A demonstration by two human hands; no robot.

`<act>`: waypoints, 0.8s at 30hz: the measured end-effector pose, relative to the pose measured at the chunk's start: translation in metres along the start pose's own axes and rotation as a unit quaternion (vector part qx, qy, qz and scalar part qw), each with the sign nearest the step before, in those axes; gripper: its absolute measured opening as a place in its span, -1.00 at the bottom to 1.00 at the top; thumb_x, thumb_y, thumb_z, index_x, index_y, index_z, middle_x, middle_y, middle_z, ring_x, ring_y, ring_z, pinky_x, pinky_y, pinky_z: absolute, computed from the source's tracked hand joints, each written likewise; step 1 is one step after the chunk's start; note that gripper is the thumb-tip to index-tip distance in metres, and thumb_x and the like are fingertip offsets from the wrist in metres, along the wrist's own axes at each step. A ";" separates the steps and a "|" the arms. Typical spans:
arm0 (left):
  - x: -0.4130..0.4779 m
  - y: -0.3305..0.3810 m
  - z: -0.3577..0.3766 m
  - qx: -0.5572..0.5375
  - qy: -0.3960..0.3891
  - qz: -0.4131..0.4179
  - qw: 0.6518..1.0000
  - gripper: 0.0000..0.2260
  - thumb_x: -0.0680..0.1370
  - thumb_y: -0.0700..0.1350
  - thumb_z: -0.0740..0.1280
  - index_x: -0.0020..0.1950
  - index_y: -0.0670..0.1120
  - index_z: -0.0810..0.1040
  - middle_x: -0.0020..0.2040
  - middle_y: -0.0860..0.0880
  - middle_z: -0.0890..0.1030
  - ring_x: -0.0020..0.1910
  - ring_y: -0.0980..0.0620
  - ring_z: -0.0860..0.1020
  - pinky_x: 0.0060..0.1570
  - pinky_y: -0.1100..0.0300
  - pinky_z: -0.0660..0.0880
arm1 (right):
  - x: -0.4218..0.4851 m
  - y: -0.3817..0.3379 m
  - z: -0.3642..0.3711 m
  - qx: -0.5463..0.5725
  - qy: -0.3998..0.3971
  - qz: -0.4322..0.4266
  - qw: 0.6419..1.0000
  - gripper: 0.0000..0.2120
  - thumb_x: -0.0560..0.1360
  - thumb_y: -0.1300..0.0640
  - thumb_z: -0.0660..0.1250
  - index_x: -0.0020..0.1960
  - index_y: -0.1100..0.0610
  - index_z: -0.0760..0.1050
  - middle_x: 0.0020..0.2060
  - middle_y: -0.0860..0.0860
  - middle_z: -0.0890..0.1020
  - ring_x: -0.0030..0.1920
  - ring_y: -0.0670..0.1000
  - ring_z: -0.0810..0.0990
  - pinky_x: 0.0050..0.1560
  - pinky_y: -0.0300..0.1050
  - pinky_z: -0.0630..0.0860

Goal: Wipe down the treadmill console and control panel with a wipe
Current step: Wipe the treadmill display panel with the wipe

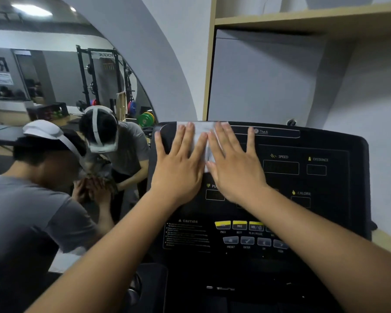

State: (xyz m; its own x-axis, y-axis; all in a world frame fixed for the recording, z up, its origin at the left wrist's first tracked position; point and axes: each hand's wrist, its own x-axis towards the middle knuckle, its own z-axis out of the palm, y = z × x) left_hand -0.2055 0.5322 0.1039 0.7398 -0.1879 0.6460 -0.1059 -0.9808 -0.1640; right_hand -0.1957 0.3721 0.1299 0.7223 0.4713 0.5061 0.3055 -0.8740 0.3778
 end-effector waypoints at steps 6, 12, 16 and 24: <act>-0.053 -0.009 0.011 0.016 -0.004 0.011 1.000 -0.42 0.62 0.16 -0.02 0.60 -0.04 0.04 0.60 -0.17 0.01 0.58 -0.13 -0.03 0.42 -0.39 -0.09 | -0.028 -0.026 0.018 0.012 -0.001 -0.037 0.999 -0.36 0.61 -0.12 -0.05 0.56 0.15 -0.13 0.56 0.16 -0.13 0.55 0.13 -0.22 0.42 0.42 -0.20; 0.004 -0.040 -0.008 0.011 -0.023 -0.035 0.999 -0.41 0.62 0.16 -0.13 0.60 -0.07 -0.09 0.60 -0.20 -0.09 0.58 -0.14 -0.13 0.43 -0.37 -0.17 | 0.039 -0.023 -0.011 -0.003 0.011 0.000 1.000 -0.38 0.62 -0.16 -0.16 0.56 0.08 -0.27 0.56 0.12 -0.22 0.54 0.10 -0.27 0.40 0.44 -0.22; -0.037 -0.032 -0.001 -0.019 -0.024 -0.043 0.999 -0.40 0.61 0.13 -0.10 0.60 -0.09 -0.06 0.58 -0.26 -0.11 0.57 -0.21 -0.13 0.48 -0.28 -0.13 | 0.007 -0.043 0.000 0.022 0.004 -0.035 0.999 -0.40 0.62 -0.14 -0.12 0.57 0.03 -0.22 0.55 0.13 -0.23 0.54 0.12 -0.30 0.41 0.41 -0.22; -0.058 -0.032 0.007 -0.020 -0.030 -0.042 0.998 -0.40 0.60 0.18 -0.06 0.60 -0.04 -0.02 0.58 -0.26 -0.09 0.57 -0.22 -0.09 0.48 -0.27 -0.11 | -0.007 -0.045 0.007 -0.016 0.007 -0.067 0.998 -0.39 0.60 -0.16 -0.06 0.58 0.04 -0.08 0.57 0.08 -0.09 0.56 0.05 -0.17 0.42 0.41 -0.23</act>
State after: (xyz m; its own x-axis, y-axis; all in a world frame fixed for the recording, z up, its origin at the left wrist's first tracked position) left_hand -0.2401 0.5745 0.0662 0.7853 -0.1017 0.6107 -0.0672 -0.9946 -0.0792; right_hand -0.2097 0.4077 0.1036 0.6681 0.5854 0.4593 0.3784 -0.7988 0.4677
